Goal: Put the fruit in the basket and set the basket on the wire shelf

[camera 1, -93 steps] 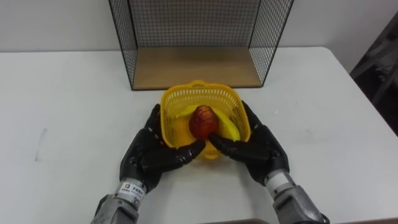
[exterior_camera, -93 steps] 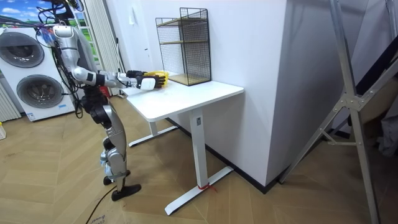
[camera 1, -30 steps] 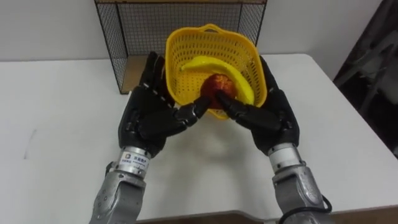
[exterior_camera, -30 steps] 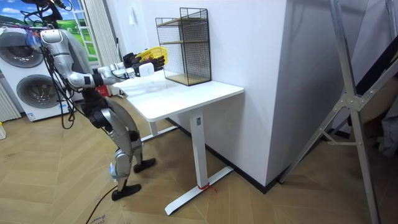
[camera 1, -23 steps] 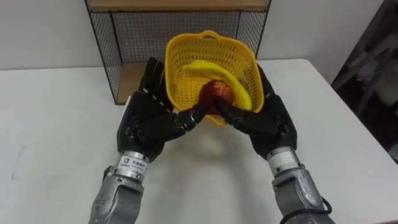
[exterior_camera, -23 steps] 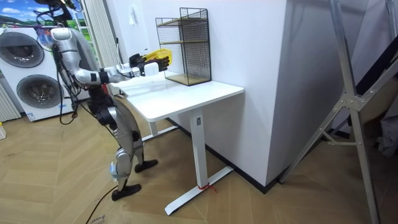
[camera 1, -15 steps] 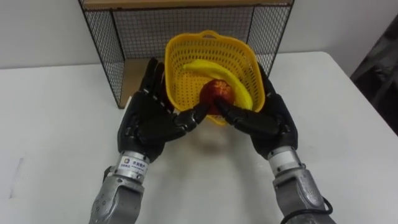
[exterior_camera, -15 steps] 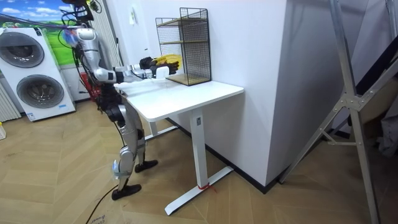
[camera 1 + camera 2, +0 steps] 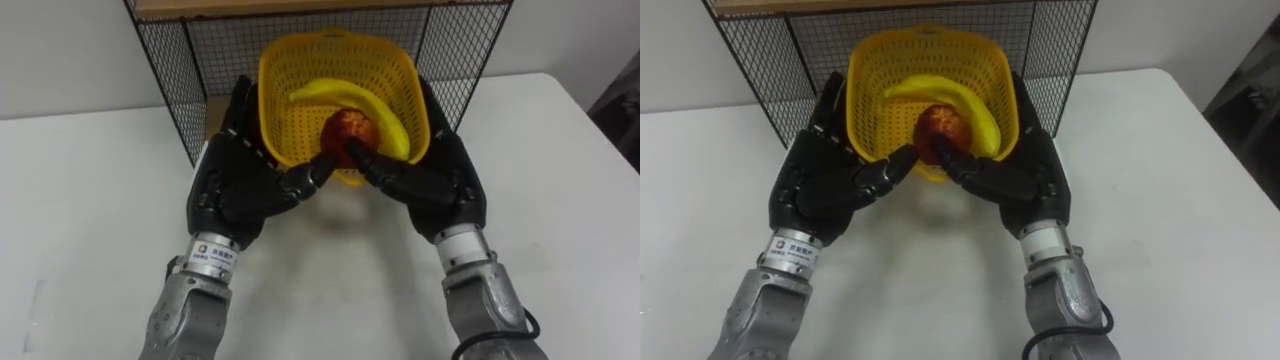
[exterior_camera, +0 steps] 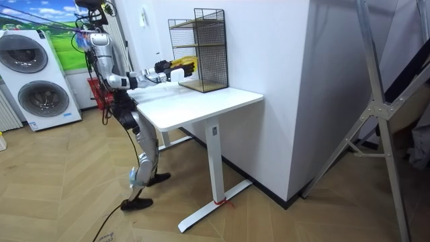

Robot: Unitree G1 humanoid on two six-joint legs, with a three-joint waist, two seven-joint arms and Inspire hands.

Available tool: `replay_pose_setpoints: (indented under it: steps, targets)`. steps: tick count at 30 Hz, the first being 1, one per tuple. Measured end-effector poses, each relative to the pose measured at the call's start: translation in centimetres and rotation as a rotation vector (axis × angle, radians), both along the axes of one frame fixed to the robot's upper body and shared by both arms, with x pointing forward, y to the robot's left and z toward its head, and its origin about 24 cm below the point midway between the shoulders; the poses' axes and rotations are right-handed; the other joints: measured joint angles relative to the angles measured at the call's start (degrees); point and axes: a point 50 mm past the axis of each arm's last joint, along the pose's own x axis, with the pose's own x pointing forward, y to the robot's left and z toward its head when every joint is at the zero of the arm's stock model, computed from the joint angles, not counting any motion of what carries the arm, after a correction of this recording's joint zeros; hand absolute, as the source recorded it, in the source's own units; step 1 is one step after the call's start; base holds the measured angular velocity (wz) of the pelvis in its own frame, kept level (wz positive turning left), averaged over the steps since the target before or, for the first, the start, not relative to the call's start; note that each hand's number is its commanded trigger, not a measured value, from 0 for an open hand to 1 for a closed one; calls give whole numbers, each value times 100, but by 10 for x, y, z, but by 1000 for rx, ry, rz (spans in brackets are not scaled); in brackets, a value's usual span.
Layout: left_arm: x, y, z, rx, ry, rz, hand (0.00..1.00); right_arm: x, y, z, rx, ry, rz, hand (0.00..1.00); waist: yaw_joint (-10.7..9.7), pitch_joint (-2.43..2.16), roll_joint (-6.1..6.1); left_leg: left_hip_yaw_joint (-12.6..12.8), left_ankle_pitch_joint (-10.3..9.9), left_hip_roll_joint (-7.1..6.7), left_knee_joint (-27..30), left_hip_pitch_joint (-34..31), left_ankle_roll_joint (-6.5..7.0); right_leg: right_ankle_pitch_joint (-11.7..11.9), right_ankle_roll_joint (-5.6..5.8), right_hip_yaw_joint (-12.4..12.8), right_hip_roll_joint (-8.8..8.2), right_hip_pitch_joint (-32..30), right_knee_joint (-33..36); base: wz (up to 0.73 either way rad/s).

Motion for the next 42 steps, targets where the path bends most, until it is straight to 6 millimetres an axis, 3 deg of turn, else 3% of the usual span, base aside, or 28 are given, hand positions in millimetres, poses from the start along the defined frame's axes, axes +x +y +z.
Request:
replay_pose_setpoints:
  steps: [3,5,7,8,9,11,12,15,19,28,35,42]
  targets:
    - [0,0,0,-1,-1,2,0,0,1,-1,3,2,-1,0,31,15,21,-38,-84,-45,70,180,92,558,-22,134,-92,-376,899,3]
    - [0,1,0,0,-3,4,0,1,0,0,-1,0,3,0,46,35,88,-169,-85,-17,46,201,100,529,-46,146,-5,-421,869,-6]
    - [0,2,-1,0,2,9,0,1,1,-4,-3,10,11,0,7,80,162,-192,-5,54,-81,251,91,252,-69,152,206,-536,69,-2]
    - [0,2,-1,0,3,8,0,0,1,-6,-6,21,11,0,-11,75,154,-186,21,53,-112,269,87,234,-64,152,240,-541,-258,6]
    - [0,1,-1,1,5,6,0,0,1,-10,-8,37,10,0,-57,63,135,-153,46,45,-109,271,80,276,-69,109,327,-512,-933,22]
    - [-1,-1,-8,7,43,-6,0,0,-2,-14,-20,56,6,0,-131,-10,240,-215,72,84,-114,289,34,393,-153,80,463,-418,-1280,8]
    - [-1,-1,-10,16,51,-10,0,1,-2,-16,-23,63,5,0,-73,-37,273,-219,141,123,-232,360,-63,450,-141,89,545,-355,-1477,-27]
    - [0,0,-9,36,43,-14,0,2,-3,-15,-12,67,6,0,-18,-10,192,-235,343,220,-623,559,-134,727,-189,103,690,-144,-1975,-16]
    - [0,0,-9,40,41,-14,0,2,-3,-15,-5,70,8,0,20,-31,162,-268,388,384,-733,592,-170,1010,-252,74,890,67,-2513,-10]
    - [1,2,-9,48,43,-7,0,8,-4,-10,-17,55,11,0,41,-9,200,-261,469,458,-924,665,-291,1277,-285,99,985,247,-2972,-4]
    - [9,3,-20,107,108,4,0,11,-6,-10,-86,58,19,0,21,4,207,-312,479,485,-947,742,-308,1321,-315,-4,1021,392,-3114,3]
    - [33,5,-26,170,186,-2,0,34,-7,-11,-126,115,39,0,23,40,167,-340,563,490,-1090,876,-324,1410,-337,-33,1063,549,-3282,1]
